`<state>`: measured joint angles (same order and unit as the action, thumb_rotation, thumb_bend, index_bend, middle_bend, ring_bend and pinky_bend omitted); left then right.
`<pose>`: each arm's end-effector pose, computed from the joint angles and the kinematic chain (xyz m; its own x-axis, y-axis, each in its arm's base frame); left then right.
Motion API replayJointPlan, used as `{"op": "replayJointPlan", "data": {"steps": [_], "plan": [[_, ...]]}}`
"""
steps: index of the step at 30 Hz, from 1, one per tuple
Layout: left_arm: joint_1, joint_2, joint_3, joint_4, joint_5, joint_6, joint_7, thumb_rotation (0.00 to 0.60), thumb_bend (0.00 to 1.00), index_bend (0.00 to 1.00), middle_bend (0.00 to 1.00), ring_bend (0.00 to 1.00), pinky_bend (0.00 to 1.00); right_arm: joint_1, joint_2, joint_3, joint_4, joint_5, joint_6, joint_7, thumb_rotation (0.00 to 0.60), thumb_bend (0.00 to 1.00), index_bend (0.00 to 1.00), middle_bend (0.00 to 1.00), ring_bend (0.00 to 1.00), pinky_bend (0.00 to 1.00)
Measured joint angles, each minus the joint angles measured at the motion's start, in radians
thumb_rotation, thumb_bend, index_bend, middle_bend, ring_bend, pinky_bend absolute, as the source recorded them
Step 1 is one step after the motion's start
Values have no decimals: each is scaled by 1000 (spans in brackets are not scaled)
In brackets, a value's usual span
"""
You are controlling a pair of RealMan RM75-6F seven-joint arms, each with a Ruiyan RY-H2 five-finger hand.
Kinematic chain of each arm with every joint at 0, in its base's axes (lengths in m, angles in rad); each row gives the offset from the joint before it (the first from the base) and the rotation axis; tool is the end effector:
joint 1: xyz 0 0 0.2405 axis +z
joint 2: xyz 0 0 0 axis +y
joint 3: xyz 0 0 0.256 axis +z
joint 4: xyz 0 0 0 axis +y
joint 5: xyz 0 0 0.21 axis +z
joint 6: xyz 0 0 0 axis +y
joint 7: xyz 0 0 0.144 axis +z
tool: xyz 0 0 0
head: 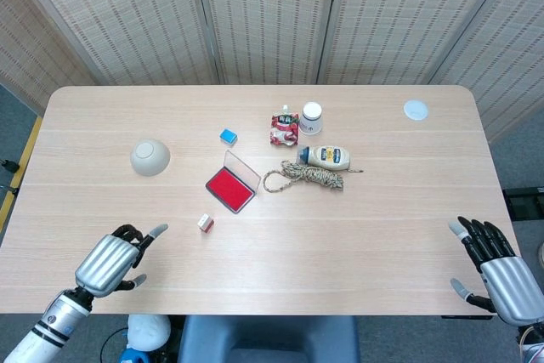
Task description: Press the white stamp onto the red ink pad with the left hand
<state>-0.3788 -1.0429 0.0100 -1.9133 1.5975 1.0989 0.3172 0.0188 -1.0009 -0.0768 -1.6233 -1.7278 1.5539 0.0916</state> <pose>-0.2037 0.2163 0.0970 0.5981 0.2274 0.7685 0.7555 -0.4799 -0.4460 -0.3042 -0.1313 0.1742 0.4153 -0.0990 0.9043 -0.9036 -0.1598 0.3975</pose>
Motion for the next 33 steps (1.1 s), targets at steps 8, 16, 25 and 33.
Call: {"op": "replayJointPlan", "data": {"steps": [8, 16, 25, 33], "plan": [[-236, -40, -120, -31, -232, -274, 67, 600, 241, 222, 1000, 763, 498, 2, 7, 12, 6, 30, -8, 25, 600, 270, 0, 0, 0, 0], [-351, -95, -163, 30, -364, -367, 92, 600, 241, 252, 1000, 799, 516, 15, 5, 14, 3, 48, -48, 15, 600, 270, 0, 0, 0, 0], [-490, -135, -148, 125, -579, -480, 126, 600, 241, 269, 1000, 803, 516, 25, 0, 22, -5, 71, -75, -11, 600, 270, 0, 0, 0, 0], [-562, -206, -111, 227, -649, -499, 139, 600, 241, 280, 1000, 803, 516, 26, -3, 26, -10, 83, -83, -23, 600, 270, 0, 0, 0, 0]]}}
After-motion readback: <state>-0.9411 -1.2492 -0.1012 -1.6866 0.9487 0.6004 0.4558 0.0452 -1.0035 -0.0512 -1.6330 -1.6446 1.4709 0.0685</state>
